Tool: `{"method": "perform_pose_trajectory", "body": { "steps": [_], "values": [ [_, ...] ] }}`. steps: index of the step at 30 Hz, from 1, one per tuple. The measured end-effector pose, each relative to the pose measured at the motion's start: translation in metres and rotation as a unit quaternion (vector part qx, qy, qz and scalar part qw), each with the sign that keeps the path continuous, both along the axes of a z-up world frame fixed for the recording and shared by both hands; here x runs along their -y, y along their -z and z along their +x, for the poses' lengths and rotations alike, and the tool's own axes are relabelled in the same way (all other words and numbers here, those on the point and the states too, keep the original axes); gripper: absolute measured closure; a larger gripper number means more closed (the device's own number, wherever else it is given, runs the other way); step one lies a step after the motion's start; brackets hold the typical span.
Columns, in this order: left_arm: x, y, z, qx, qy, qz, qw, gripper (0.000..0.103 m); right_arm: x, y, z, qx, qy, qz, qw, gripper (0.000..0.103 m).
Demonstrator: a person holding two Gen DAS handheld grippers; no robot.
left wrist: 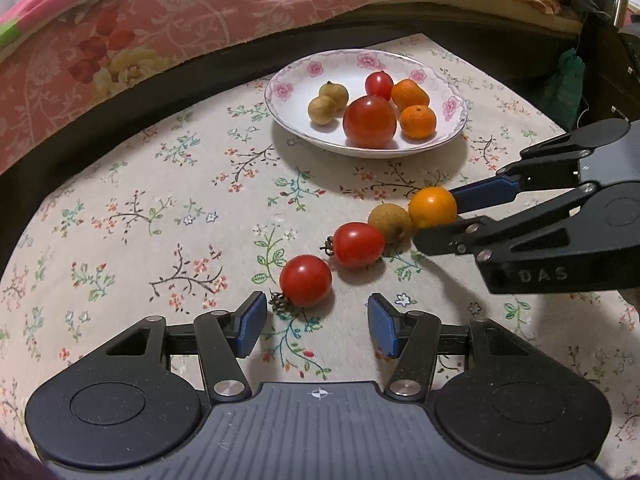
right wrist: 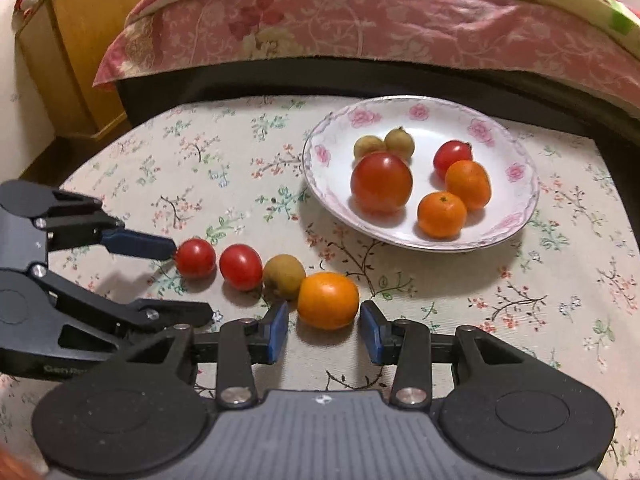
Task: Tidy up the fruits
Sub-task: 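Grasp a small orange with the right gripper while the left grasps a red tomato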
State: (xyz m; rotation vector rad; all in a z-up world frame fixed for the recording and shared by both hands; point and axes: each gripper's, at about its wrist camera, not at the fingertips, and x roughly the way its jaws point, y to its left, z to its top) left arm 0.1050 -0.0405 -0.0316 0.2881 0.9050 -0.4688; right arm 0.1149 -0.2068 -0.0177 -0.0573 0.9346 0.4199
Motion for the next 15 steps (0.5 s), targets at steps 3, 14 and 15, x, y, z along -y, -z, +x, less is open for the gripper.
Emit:
{"method": "perform_pose_trajectory", "body": {
  "steps": [3,14,15],
  "values": [
    [0.0011,0.0026,0.0048,0.001,0.002,-0.006,1.0,0.039,0.0001,-0.0003,0.0031,0.006,-0.005,0.003,1.0,0.064],
    [0.0076,0.0027,0.0046,0.01,0.017,-0.011,0.9997,0.063,0.0052,-0.0035,-0.0032,-0.005,-0.008,-0.005,1.0,0.07],
    [0.0079,0.0024,0.0031,0.011,0.02,-0.012,0.9997,0.065,0.0061,-0.0043,-0.0042,-0.007,-0.008,-0.004,1.0,0.07]
  ]
}}
